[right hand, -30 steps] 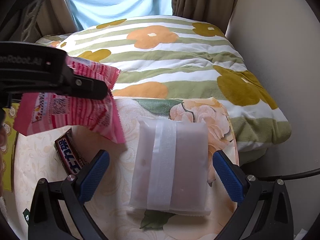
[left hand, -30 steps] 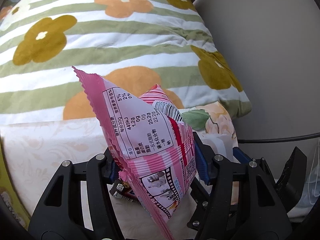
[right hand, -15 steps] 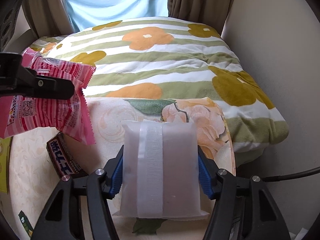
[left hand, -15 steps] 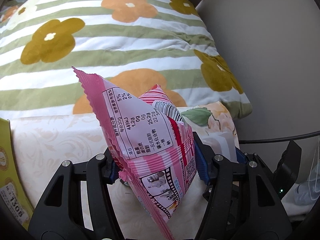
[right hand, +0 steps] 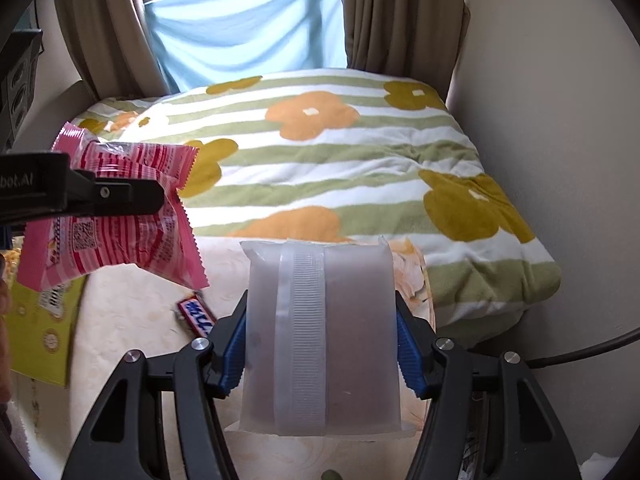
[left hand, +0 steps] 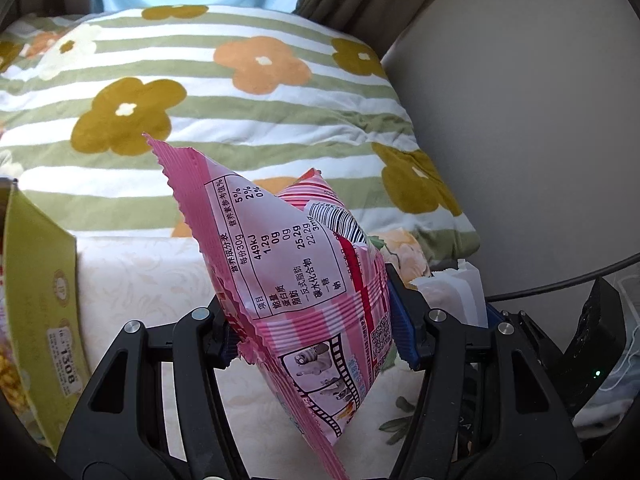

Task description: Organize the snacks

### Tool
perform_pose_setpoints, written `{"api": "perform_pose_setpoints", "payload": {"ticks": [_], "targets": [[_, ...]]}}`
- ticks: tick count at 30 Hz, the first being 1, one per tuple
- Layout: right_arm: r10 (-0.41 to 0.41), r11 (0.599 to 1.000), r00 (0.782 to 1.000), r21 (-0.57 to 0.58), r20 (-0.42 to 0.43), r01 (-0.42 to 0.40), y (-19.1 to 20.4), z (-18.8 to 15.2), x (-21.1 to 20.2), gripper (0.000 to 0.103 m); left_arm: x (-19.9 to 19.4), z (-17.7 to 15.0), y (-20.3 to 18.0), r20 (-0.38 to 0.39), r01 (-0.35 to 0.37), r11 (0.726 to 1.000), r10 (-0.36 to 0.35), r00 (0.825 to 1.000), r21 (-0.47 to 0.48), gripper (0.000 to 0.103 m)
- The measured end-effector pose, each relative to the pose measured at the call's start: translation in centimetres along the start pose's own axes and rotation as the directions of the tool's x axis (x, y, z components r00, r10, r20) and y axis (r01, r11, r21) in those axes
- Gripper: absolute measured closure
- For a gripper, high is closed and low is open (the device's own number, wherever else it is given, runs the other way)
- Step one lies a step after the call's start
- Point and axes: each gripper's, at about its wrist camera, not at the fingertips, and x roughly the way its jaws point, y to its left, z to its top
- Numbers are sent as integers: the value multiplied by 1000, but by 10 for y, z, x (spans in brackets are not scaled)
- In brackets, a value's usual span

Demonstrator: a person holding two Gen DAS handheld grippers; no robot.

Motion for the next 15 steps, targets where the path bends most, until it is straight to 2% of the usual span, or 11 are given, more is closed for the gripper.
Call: {"api": "perform_pose_setpoints", "payload": {"ticks": [8, 15], "targets": [[87, 992, 994, -101, 66, -80, 40, 29, -53, 45, -88, -2, 17, 131, -46, 998, 50, 990, -36, 47], [194, 962, 974, -218, 119, -164, 100, 46, -81, 45, -161, -12, 69, 231, -107, 987, 133, 964, -123, 47]]}}
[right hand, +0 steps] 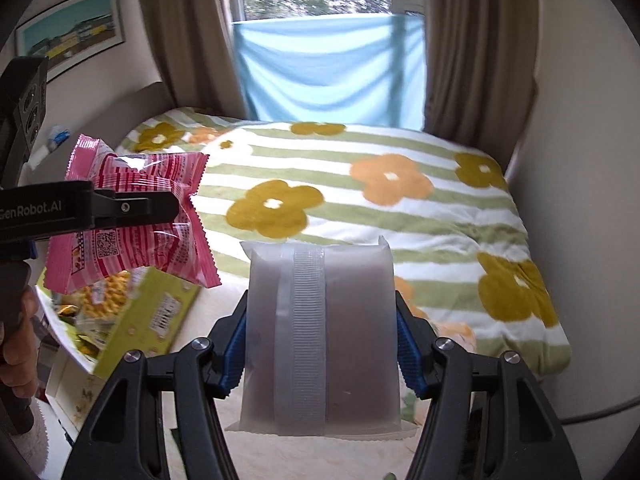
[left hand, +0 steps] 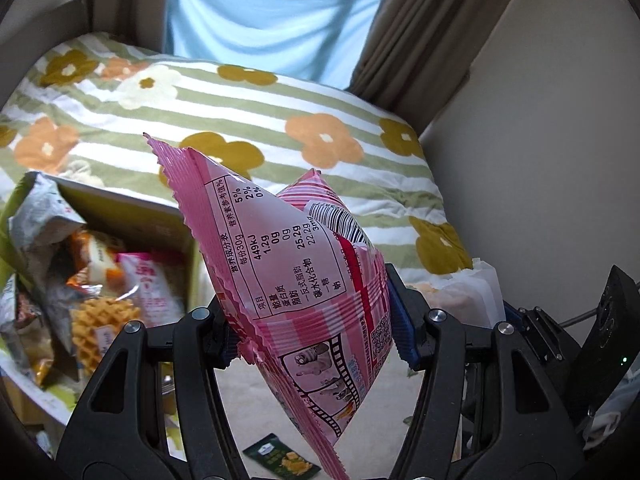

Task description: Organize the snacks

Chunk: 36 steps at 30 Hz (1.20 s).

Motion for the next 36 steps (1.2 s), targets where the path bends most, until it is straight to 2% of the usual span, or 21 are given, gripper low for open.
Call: {"api": "perform_pose_setpoints", "payload": {"ticks": [6, 13, 16, 19, 26, 28, 29, 30, 31, 32, 36], "targets": [[76, 997, 997, -37, 25, -75, 59, 18, 2, 45, -46, 3, 74, 42, -44, 997, 47, 998, -61, 47], [115, 993, 993, -42, 16, -114, 131, 30, 18, 45, -79, -4, 167, 16, -87, 992, 89, 996, -95, 47], [111, 993, 994, -50, 1, -111, 160, 35, 28, 45, -86, -13, 205, -14, -99, 989, 98, 995, -106, 47], [100, 994, 995, -42, -5, -100, 180, 40, 36, 45, -82, -20, 232, -70, -112, 991, 107, 992, -77, 47], [44, 999, 999, -4, -22, -44, 211, 45, 59, 45, -62, -19, 259, -180, -74, 997, 76, 981, 18, 47], [31, 1000, 999, 9, -33, -30, 215, 43, 63, 45, -59, -17, 259, -202, -67, 997, 73, 977, 34, 43], [24, 1000, 999, 13, -38, -23, 218, 43, 65, 45, -59, -16, 258, -208, -58, 998, 65, 976, 39, 34], [16, 1000, 999, 15, -43, -16, 221, 43, 66, 45, -59, -16, 257, -210, -52, 998, 60, 976, 44, 15], [8, 1000, 999, 15, -48, -7, 223, 42, 67, 45, -61, -17, 257, -207, -51, 997, 61, 976, 54, 5], [1, 1000, 999, 15, -52, 0, 224, 42, 67, 45, -63, -17, 258, -196, -51, 997, 62, 979, 62, 0], [-17, 1000, 998, 22, -68, 18, 224, 43, 70, 45, -69, -21, 262, -201, -43, 997, 57, 978, 71, 0]]}}
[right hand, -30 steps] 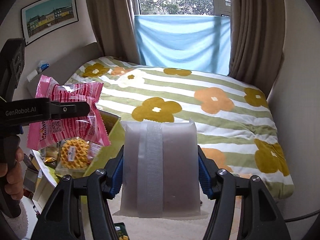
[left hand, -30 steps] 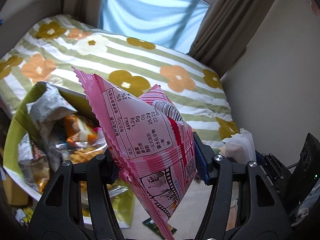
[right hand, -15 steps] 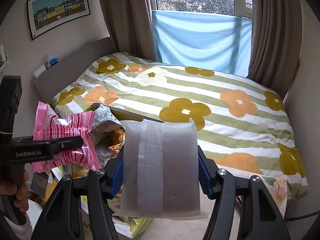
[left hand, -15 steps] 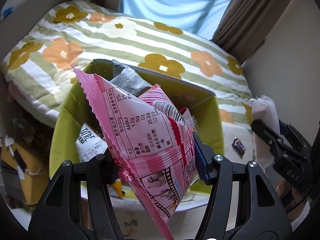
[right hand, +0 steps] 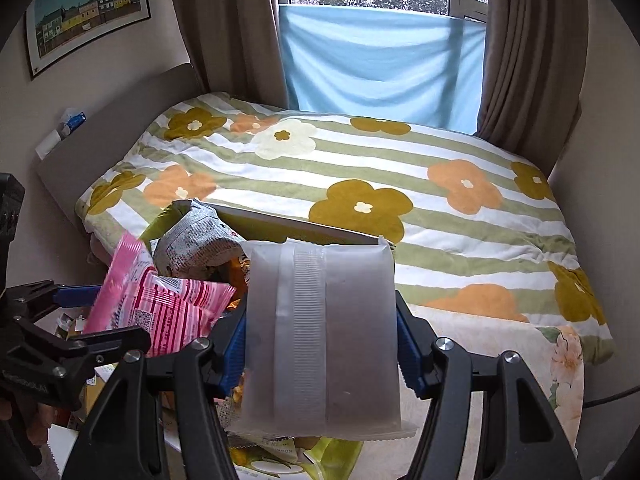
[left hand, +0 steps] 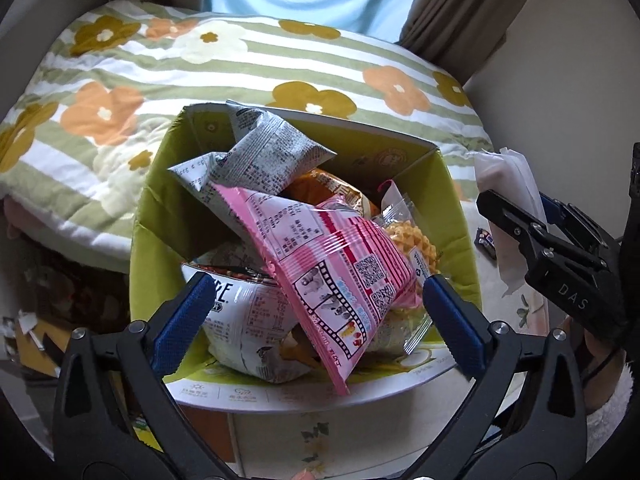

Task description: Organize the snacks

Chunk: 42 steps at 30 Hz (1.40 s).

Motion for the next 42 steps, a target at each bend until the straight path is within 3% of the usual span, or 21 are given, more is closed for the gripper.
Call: {"api": "perform_pose_setpoints", "payload": {"ticks": [12, 18, 20, 21, 22, 23, 34, 42], "targets": [[34, 999, 999, -37, -24, -35, 10, 16, 22, 45, -24, -10, 15, 50, -13, 998, 16, 999, -68, 0], [79, 996, 991, -34, -110, -83, 10, 32, 58, 44, -23, -14, 12, 52, -23, 996, 27, 998, -84, 0], [100, 995, 989, -19, -109, -102, 9, 34, 62, 37, -23, -17, 10, 52, -39, 996, 43, 998, -80, 0], [106, 994, 991, -15, -87, -107, 8, 35, 59, 30, -22, -18, 9, 51, -44, 996, 48, 998, -79, 0], [112, 994, 992, -15, -66, -113, 7, 35, 55, 13, -22, -19, 9, 49, -48, 996, 52, 997, -78, 0], [116, 993, 992, -20, -47, -117, 7, 35, 50, 5, -21, -20, 8, 48, -51, 996, 55, 997, -78, 0], [115, 992, 992, -42, -44, -117, -4, 19, 23, 4, -22, -29, -5, 43, -37, 996, 41, 998, -77, 0], [73, 997, 997, -33, 19, -72, -18, 16, -22, 4, -40, -30, -24, 78, -15, 1000, 17, 997, -19, 0]]}}
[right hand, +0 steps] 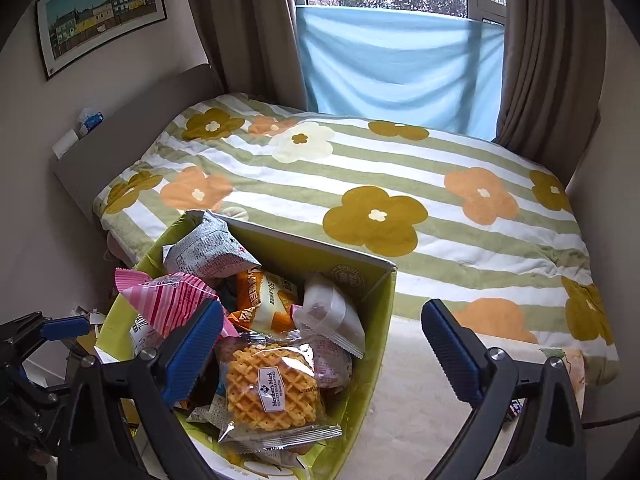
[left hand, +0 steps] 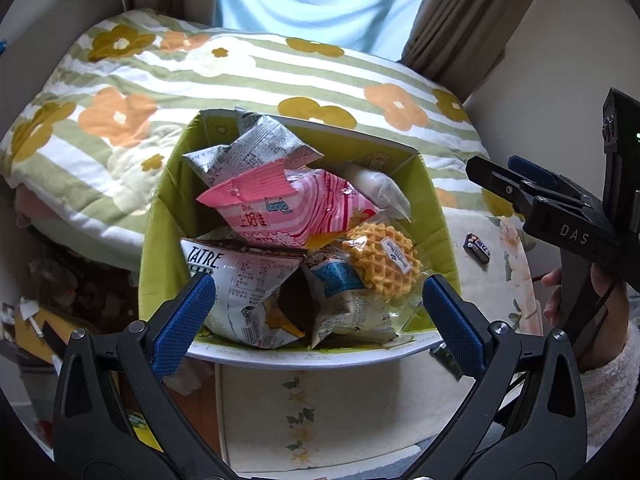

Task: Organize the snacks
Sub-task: 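Open the right tool to drop the white pouch, then move both tools toward the remaining snacks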

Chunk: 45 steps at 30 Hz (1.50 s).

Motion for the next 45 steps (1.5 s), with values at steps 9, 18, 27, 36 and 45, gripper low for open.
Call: {"api": "perform_pose_setpoints", "payload": {"ticks": [9, 18, 27, 36, 45], "targets": [[-84, 992, 996, 95, 25, 82, -35, -31, -53, 4, -10, 1, -41, 37, 73, 991, -78, 996, 115, 0], [-181, 978, 982, 110, 53, 175, -83, -60, -94, 4, -2, -22, -106, 17, 102, 979, -106, 994, 177, 0], [-134, 990, 988, -30, 76, 136, -140, -87, -105, 4, 8, -57, -181, 73, -31, 997, 26, 997, 67, 0], [-7, 986, 998, -164, 60, 16, -195, -103, -86, 4, 43, -105, -230, 19, -153, 969, 160, 987, -194, 0], [57, 985, 998, -162, -26, -60, -220, -113, -43, 4, 97, -147, -228, -101, -244, 897, 223, 970, -368, 0]]}}
